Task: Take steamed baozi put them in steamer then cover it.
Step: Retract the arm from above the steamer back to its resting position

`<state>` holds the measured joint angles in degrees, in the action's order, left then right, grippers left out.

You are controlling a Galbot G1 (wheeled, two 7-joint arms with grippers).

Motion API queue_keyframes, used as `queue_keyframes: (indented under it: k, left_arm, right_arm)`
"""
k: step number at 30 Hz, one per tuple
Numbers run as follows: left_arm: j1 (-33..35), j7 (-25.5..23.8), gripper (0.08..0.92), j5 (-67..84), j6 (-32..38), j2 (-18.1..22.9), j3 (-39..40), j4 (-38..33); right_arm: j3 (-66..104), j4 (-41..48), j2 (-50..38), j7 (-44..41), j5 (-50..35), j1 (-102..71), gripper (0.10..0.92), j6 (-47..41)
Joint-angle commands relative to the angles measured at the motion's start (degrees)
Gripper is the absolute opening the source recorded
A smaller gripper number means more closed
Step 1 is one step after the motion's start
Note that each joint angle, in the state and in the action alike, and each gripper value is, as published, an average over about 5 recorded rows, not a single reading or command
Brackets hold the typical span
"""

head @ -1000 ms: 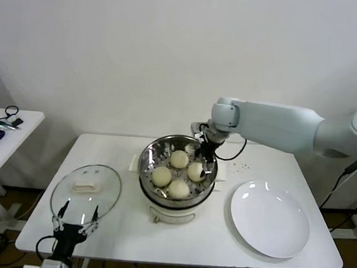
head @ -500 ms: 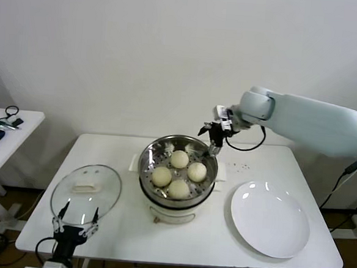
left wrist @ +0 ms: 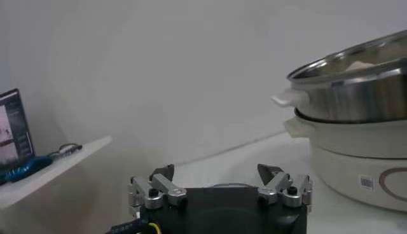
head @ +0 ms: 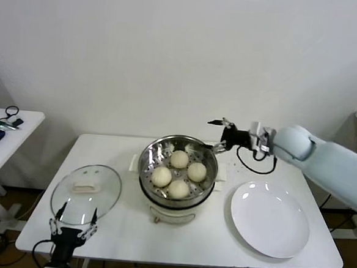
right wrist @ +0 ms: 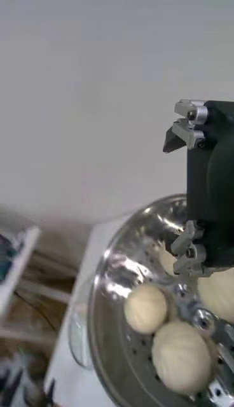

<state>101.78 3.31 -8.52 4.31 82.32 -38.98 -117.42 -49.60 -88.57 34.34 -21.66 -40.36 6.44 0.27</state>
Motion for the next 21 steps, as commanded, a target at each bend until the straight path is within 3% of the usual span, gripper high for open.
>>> queue_keyframes:
  k: [1, 11, 21]
  left_arm:
    - [0.59, 0.77, 0.823, -4.28, -0.37, 0.54, 0.13, -2.24]
    - [0.51, 0.19, 0.823, -13.04, -1.02, -0.14, -1.46, -3.65]
    - [-2.28, -1.81, 0.823, -46.59, -3.57, -1.52, -4.15, -4.61]
  right_arm:
    - [42.04, -6.94, -6.0, 12.93, 3.24, -42.48, 0.823, 6.89]
    - [65.99, -11.52, 4.84, 15.31, 7.03, -69.41, 0.823, 6.82]
    - [81.34, -16.07, 15.9, 17.01, 14.78, -84.35, 0.823, -0.64]
